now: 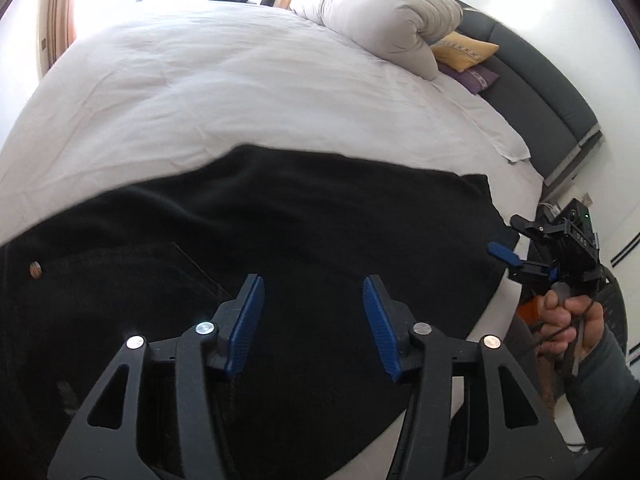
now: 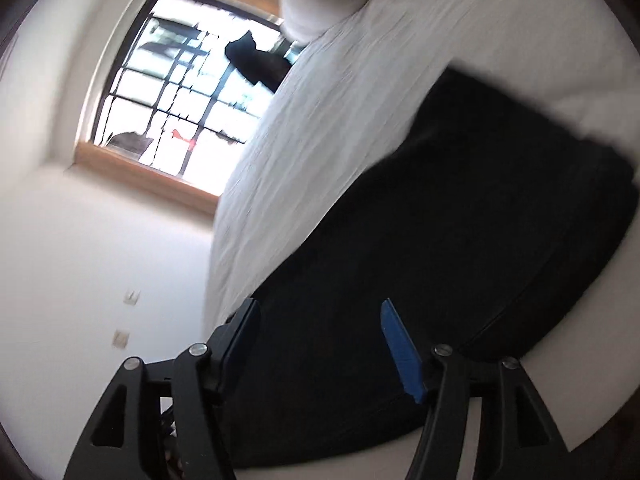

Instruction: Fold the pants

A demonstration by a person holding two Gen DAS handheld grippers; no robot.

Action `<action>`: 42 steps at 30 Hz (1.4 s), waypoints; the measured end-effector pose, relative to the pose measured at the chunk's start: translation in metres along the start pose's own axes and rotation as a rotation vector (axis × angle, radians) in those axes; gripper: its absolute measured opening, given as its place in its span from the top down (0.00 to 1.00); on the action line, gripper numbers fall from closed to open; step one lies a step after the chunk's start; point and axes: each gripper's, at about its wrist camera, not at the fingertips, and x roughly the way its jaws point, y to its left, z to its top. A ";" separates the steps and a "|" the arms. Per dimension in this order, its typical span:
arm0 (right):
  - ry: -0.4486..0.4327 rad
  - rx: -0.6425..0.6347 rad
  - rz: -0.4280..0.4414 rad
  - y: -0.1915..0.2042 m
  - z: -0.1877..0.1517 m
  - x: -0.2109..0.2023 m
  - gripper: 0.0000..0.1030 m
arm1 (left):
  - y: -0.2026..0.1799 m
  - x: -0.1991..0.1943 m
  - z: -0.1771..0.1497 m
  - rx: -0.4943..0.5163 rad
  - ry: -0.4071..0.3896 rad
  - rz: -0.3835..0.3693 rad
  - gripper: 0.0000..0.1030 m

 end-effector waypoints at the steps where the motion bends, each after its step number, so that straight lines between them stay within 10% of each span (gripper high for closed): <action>1: 0.074 -0.008 0.045 0.011 -0.019 0.022 0.37 | 0.003 0.008 -0.008 -0.026 0.018 0.022 0.50; 4: 0.151 0.004 0.008 0.010 -0.050 0.066 0.46 | 0.027 0.022 -0.028 -0.118 0.034 -0.031 0.50; 6: 0.123 0.053 0.003 -0.009 -0.040 0.058 0.81 | 0.031 0.013 -0.034 -0.096 0.025 -0.006 0.52; 11: -0.200 0.205 -0.174 -0.081 0.036 -0.025 0.84 | 0.047 -0.006 -0.059 -0.134 -0.002 -0.005 0.52; 14: -0.351 0.247 -0.340 -0.101 0.056 -0.086 0.73 | 0.040 -0.016 -0.063 -0.110 0.006 0.049 0.52; 18: -0.483 0.244 -0.371 -0.086 0.048 -0.144 0.20 | 0.026 -0.050 -0.053 -0.091 -0.062 0.064 0.46; 24: -0.343 0.306 -0.268 -0.096 0.027 -0.111 0.19 | 0.019 -0.061 -0.032 -0.086 -0.121 0.037 0.25; 42: -0.325 0.430 -0.170 -0.110 0.055 -0.073 0.21 | 0.001 0.042 -0.011 -0.178 0.041 -0.010 0.20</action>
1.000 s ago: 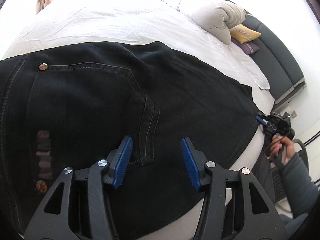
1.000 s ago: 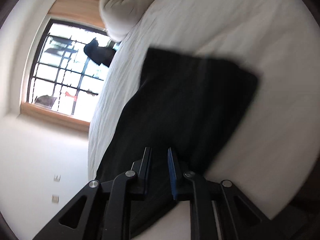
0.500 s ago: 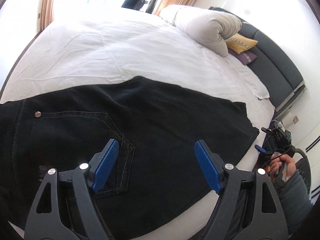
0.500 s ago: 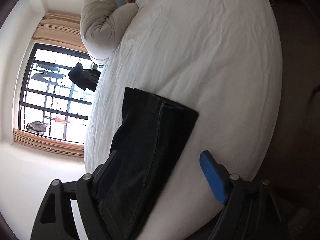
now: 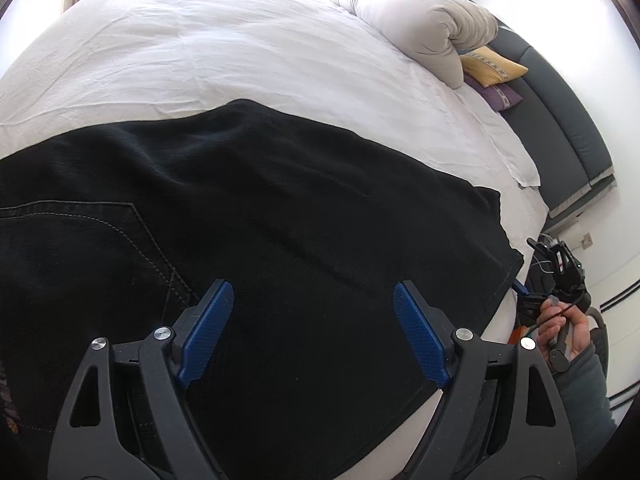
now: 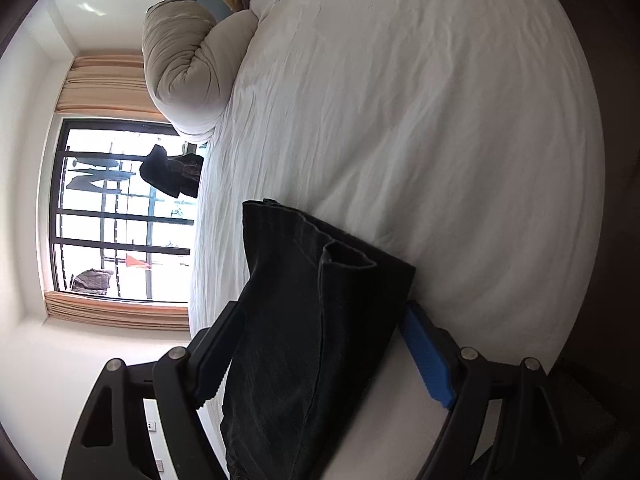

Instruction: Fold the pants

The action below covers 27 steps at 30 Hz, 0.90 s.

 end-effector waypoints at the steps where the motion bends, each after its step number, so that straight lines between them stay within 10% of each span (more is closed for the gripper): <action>1: 0.001 -0.014 0.002 0.002 0.000 0.000 0.22 | 0.001 0.004 0.000 -0.006 0.006 0.003 0.20; 8: 0.022 0.029 0.042 -0.007 0.005 0.016 0.58 | 0.003 0.012 0.000 -0.021 0.003 -0.004 0.19; 27: -0.038 0.095 0.167 -0.033 -0.004 -0.002 0.79 | 0.007 0.009 0.002 -0.017 0.001 -0.011 0.19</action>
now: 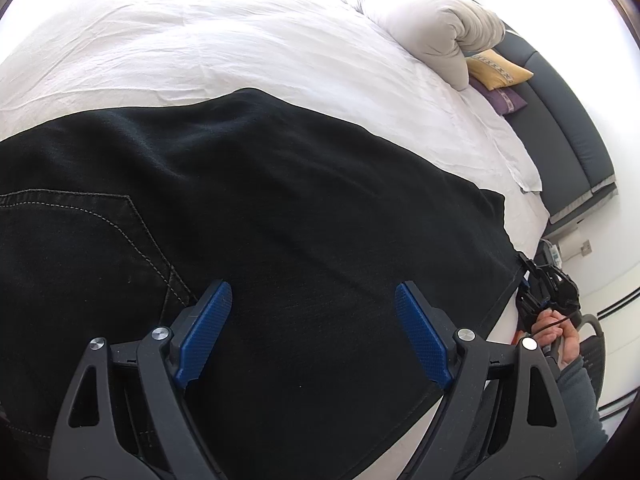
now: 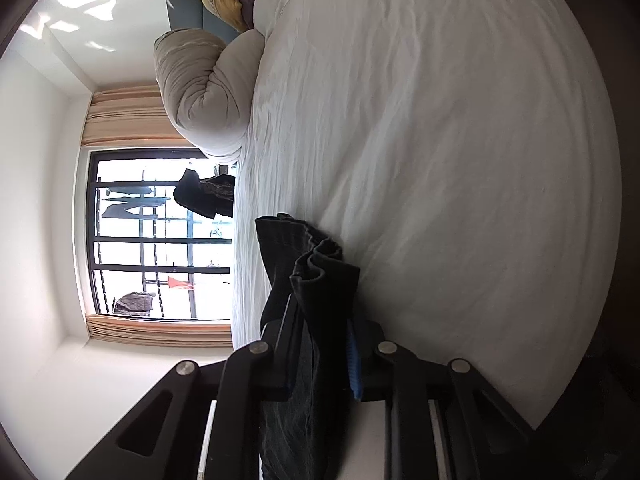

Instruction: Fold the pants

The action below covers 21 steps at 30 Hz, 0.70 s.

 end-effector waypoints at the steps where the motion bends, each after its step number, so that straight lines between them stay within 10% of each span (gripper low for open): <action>1: 0.003 0.003 0.004 0.000 0.001 0.001 0.79 | 0.000 -0.001 0.000 0.000 0.000 -0.001 0.19; 18: 0.011 0.024 -0.028 0.003 0.008 0.007 0.66 | -0.001 0.001 -0.001 0.011 -0.001 0.002 0.19; 21: 0.017 -0.005 -0.048 0.008 0.009 0.011 0.84 | -0.001 0.001 0.000 0.007 0.003 -0.003 0.19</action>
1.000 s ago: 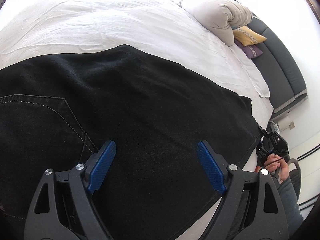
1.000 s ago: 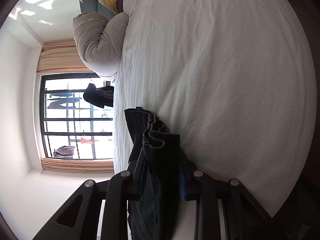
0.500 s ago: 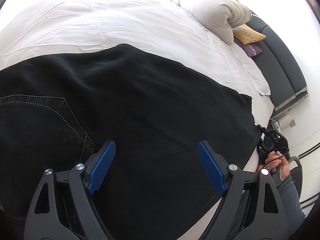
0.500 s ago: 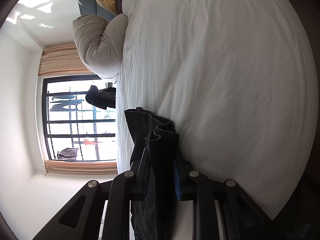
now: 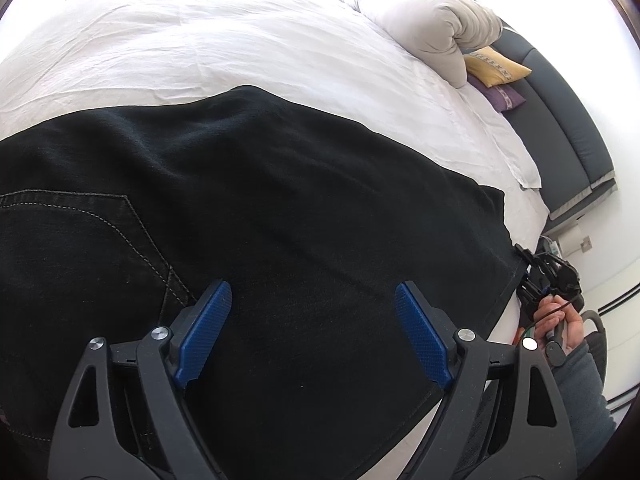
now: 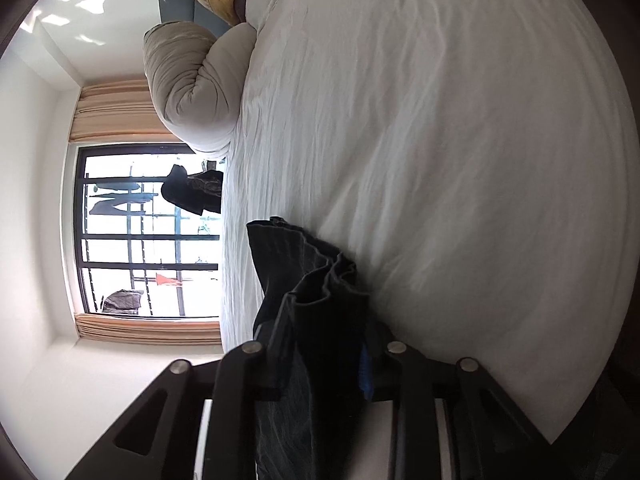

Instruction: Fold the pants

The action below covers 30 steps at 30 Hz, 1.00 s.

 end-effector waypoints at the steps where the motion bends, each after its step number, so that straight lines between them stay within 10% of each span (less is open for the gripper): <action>1: -0.002 -0.001 -0.007 0.000 -0.001 0.000 0.85 | 0.000 0.000 0.000 0.000 0.001 -0.001 0.19; 11: -0.056 -0.067 -0.063 0.016 -0.010 -0.010 0.89 | 0.002 0.000 0.003 -0.016 0.001 -0.014 0.19; 16: -0.062 -0.322 -0.135 0.077 -0.036 -0.006 0.89 | 0.005 -0.003 0.006 -0.058 0.004 -0.032 0.18; 19: 0.014 -0.623 -0.159 0.134 -0.093 0.013 0.89 | 0.007 -0.006 0.008 -0.090 -0.003 -0.049 0.10; 24: 0.387 -1.317 -0.174 0.175 -0.273 0.065 0.89 | 0.008 -0.010 0.011 -0.146 -0.013 -0.101 0.05; 30: 0.493 -1.423 -0.211 0.152 -0.334 0.088 0.89 | 0.004 -0.006 0.018 -0.178 0.000 -0.147 0.04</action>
